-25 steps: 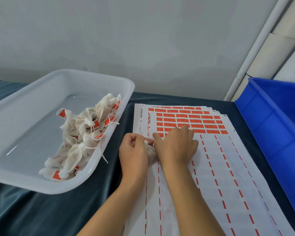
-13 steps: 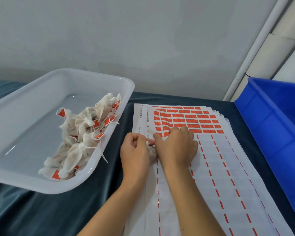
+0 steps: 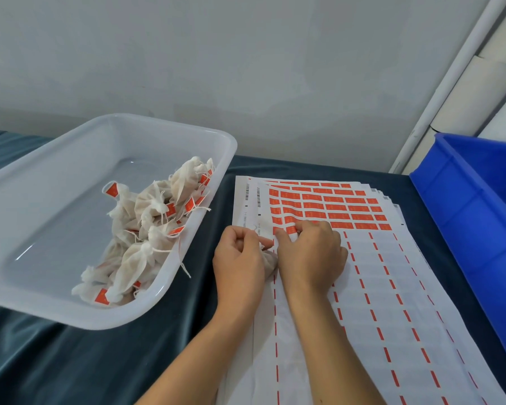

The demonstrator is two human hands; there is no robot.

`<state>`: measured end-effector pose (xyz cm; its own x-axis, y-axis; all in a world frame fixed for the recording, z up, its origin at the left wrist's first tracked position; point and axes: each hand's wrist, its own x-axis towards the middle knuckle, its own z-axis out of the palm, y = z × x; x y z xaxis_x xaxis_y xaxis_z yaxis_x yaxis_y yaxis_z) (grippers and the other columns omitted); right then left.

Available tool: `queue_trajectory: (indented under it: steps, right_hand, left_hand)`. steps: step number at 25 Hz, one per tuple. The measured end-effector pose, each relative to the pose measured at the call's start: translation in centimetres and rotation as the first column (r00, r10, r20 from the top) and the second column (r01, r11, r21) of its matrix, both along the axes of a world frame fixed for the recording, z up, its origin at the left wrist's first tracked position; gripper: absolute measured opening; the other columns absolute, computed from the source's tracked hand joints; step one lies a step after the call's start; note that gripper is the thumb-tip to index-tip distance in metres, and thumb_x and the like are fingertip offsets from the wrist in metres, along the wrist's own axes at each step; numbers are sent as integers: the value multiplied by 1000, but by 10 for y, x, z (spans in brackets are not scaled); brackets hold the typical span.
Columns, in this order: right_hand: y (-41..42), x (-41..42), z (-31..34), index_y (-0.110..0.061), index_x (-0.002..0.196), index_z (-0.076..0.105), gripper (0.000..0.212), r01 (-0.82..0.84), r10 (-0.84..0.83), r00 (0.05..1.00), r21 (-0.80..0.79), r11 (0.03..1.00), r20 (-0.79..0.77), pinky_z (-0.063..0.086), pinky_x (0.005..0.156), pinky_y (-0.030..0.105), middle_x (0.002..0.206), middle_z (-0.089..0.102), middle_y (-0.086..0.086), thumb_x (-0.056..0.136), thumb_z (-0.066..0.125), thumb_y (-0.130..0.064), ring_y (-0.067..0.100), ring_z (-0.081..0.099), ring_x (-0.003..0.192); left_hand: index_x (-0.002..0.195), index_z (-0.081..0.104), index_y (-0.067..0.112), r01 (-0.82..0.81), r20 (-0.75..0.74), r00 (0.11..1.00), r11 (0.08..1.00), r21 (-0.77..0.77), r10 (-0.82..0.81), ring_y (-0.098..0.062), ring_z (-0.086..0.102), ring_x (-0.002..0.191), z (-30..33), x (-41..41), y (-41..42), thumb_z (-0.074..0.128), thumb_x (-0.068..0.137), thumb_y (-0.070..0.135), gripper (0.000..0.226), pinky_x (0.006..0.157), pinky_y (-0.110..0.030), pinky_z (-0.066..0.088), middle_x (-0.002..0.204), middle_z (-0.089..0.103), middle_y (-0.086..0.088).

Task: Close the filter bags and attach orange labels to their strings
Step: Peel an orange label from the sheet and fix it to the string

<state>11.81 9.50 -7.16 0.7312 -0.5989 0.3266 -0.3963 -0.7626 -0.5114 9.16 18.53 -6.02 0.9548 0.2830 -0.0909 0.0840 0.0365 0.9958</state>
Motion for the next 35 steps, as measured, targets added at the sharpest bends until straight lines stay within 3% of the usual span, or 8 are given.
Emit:
queue_trajectory:
  steps: [7,14,27,35]
  right_hand:
    - [3,-3,-1,-19,117,77,48,1,-1,1000,0,1000,17,47,84,35,111,73,3,87,74,-56,21,64,95]
    - [2,-3,-2,-20,122,76,36,-10,9,999,25,1000,37,49,90,35,115,73,3,96,67,-42,20,63,98]
    - [-2,-4,-3,-21,114,79,27,-26,10,994,150,988,105,55,85,37,103,75,1,96,69,-39,16,62,84]
    - [-3,-4,-1,-23,120,76,29,-67,54,994,143,987,98,56,89,35,113,76,0,96,70,-39,16,65,93]
  left_hand:
    - [85,64,22,3,-7,1000,1000,-9,-3,-1,70,79,0,0,0,53,101,19,19,70,-22,50,86,77,9]
    - [84,64,24,2,-10,1000,1000,-2,-2,0,70,79,-2,1,0,53,100,19,20,71,-24,50,86,77,10]
    - [85,65,23,0,-6,1000,1000,7,0,2,70,81,-1,0,0,53,100,19,19,74,-28,52,86,77,11]
    - [85,65,23,-9,3,1000,1000,-15,9,1,71,82,0,0,2,53,100,18,20,76,-29,54,88,78,9]
